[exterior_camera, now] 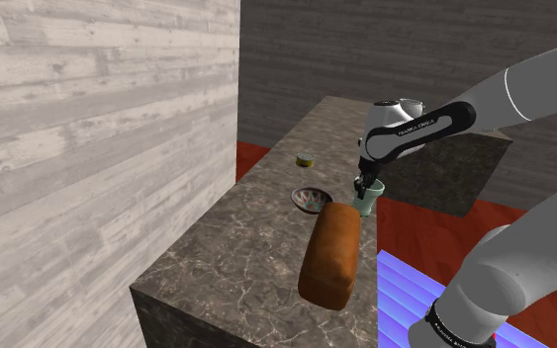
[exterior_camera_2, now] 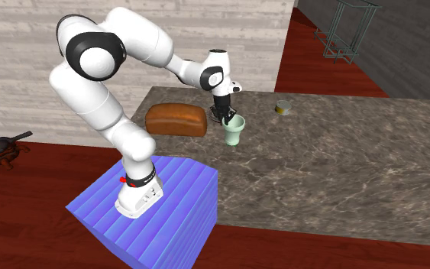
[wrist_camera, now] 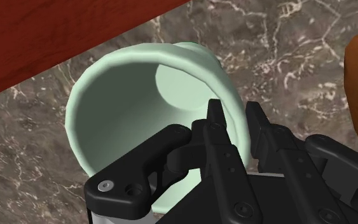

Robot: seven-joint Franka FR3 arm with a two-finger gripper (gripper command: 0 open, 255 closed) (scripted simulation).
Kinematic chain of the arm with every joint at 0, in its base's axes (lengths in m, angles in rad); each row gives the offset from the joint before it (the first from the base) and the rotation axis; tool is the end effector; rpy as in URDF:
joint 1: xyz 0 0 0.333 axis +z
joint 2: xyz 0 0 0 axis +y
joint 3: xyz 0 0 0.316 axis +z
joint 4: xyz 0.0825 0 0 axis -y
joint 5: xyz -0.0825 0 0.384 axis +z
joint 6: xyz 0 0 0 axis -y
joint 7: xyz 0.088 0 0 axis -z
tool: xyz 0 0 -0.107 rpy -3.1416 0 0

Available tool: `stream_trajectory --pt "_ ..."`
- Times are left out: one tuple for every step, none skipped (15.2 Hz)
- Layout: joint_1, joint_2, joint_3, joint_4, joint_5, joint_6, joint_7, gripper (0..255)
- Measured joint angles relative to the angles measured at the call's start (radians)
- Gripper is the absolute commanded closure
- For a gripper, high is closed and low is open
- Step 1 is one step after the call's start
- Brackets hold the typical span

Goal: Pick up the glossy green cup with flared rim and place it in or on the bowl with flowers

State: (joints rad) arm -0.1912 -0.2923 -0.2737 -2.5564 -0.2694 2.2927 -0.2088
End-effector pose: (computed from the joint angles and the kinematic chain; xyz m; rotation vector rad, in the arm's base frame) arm 0.3808 -0.1954 0.3686 3.0125 -0.1049 -0.0262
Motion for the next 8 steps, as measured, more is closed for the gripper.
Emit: stream_trajectory --pt "0.0 0.0 0.0 0.0 0.0 0.0 0.0 255" --pt "0.0 0.0 0.0 0.0 0.0 0.0 0.0 255" --pt "0.0 0.0 0.0 0.0 0.0 0.0 0.0 255" --pt "0.0 0.0 0.0 0.0 0.0 0.0 0.0 255" --pt "0.0 -0.003 0.0 0.003 0.0 -0.006 -0.001 255" --pt "0.0 -0.011 0.002 0.007 0.001 -0.019 -0.001 255" --pt "0.0 -0.019 0.003 0.013 0.002 -0.033 -0.004 255" --pt "0.0 -0.027 0.003 0.02 0.003 -0.047 -0.006 255"
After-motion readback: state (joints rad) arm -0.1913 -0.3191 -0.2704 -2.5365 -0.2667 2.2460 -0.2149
